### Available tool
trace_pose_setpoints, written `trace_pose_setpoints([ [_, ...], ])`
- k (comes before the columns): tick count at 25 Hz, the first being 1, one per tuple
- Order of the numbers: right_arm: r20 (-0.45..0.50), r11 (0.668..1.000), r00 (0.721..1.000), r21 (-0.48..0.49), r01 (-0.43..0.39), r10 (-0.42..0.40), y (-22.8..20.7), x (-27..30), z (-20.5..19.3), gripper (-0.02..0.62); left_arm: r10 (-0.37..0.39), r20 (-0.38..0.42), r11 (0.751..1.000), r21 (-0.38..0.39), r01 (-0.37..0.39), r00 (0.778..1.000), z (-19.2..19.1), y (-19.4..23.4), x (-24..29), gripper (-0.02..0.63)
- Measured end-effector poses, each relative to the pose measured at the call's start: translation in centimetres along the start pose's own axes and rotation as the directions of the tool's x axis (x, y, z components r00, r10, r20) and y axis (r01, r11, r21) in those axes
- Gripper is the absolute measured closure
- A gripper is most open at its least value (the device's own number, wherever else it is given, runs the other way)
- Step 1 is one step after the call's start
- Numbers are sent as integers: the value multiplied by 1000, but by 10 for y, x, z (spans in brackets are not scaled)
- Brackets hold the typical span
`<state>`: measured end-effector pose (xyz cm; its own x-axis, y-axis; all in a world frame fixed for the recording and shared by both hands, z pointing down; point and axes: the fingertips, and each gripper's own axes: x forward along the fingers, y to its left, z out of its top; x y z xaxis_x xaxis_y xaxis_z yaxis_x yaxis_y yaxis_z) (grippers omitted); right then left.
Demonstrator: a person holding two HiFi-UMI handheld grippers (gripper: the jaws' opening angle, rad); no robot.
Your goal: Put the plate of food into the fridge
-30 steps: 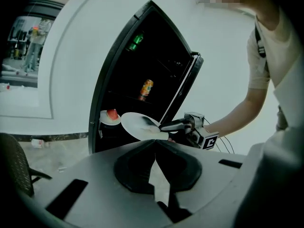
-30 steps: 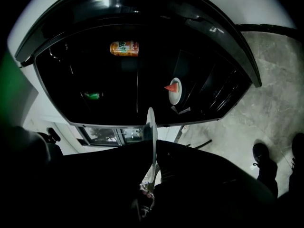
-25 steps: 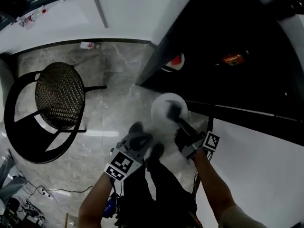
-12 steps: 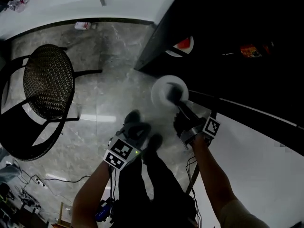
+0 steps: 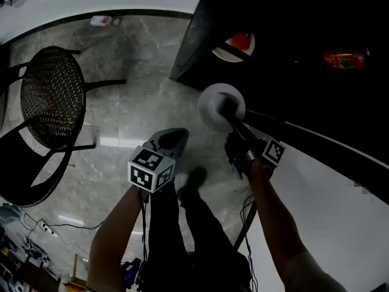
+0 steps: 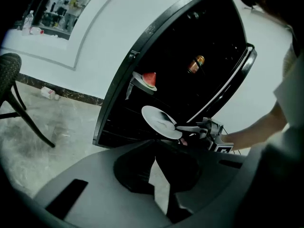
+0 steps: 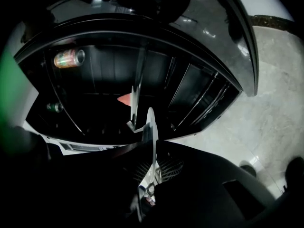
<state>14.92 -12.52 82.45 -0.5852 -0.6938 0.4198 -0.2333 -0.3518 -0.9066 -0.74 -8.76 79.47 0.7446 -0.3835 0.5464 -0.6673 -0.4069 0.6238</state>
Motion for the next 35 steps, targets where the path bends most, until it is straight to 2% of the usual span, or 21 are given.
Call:
trace_pose_setpoints([
  [4,9,1000,1000,-2,7,-7,-13,6,8,566,-23,-15,999,31,23,1000,-3,-7,13,595],
  [10,42,1000,999,26,7,-8,-29,15,16,566,-54,-73,996,61,59,996,-30,-14,26,595],
  [15,69,999,998,35,12,-14,-43,18,27,566,-67,-82,996,56,71,994,-40,-15,33,595],
  [21,121,998,992,61,35,-42,-61,28,37,566,-60,-89,996,62,66,994,-43,-8,33,595],
  [27,134,997,989,59,48,-56,-72,38,36,566,-53,-102,996,59,59,993,-52,-1,28,595],
  [35,199,992,976,106,68,-88,-85,52,41,568,-58,-127,992,102,71,990,-58,-2,29,595],
])
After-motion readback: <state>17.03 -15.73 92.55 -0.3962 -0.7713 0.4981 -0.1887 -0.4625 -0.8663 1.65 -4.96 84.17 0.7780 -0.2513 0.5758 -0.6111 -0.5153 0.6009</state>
